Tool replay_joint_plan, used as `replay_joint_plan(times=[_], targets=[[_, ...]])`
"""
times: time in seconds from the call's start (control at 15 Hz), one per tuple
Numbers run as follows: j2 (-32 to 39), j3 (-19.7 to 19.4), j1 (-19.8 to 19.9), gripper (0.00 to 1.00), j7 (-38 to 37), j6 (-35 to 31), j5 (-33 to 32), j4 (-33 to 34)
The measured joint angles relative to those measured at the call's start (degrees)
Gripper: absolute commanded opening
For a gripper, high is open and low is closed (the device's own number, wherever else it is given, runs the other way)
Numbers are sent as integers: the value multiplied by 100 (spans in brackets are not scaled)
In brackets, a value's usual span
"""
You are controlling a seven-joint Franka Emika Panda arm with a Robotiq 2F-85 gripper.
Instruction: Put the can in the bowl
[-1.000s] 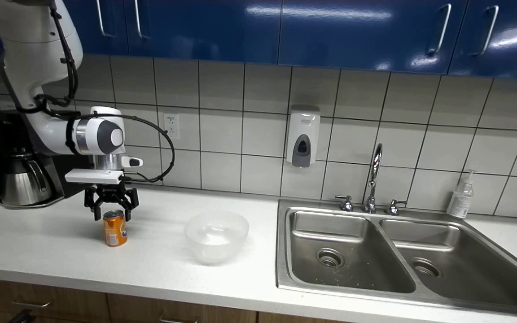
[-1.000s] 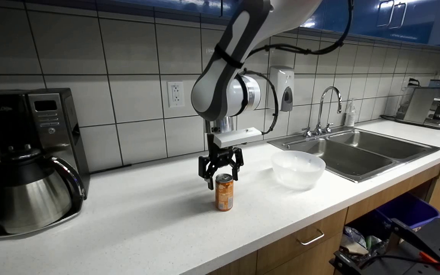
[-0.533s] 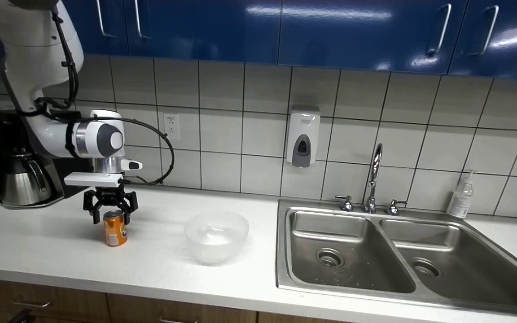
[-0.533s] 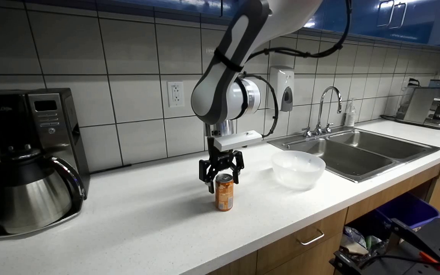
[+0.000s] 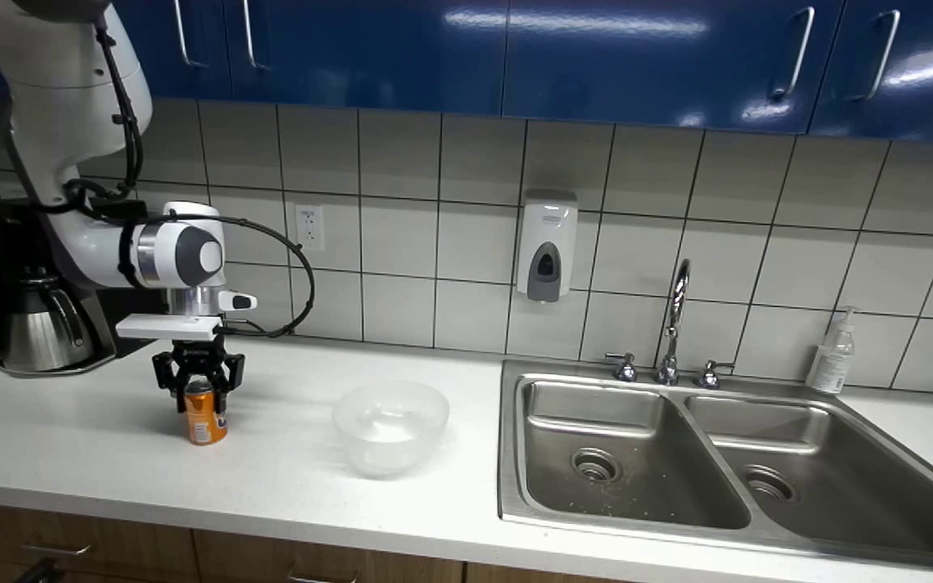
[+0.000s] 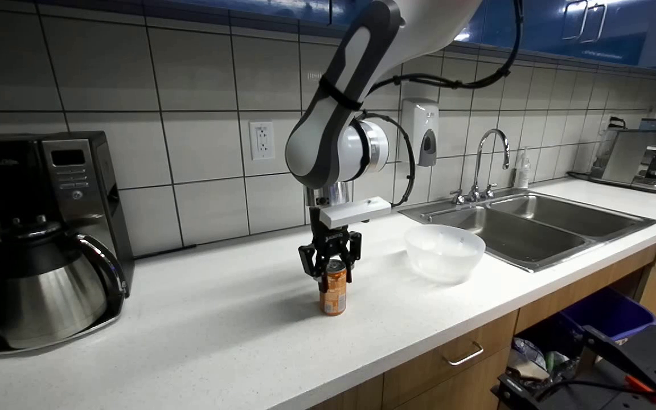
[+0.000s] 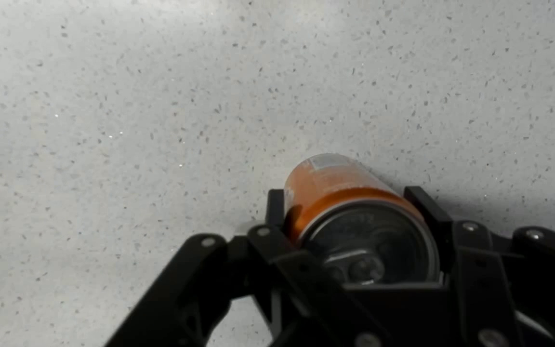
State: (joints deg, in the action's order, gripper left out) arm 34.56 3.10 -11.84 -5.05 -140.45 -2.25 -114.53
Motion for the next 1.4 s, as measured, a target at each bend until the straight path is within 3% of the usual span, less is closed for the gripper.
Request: replay_joint_plan(times=[0.87, 1.4], targets=[[-80, 0, -208, 38, -4, 10, -228, -6], [-722, -153, -195, 38, -212, 11, -229, -208]])
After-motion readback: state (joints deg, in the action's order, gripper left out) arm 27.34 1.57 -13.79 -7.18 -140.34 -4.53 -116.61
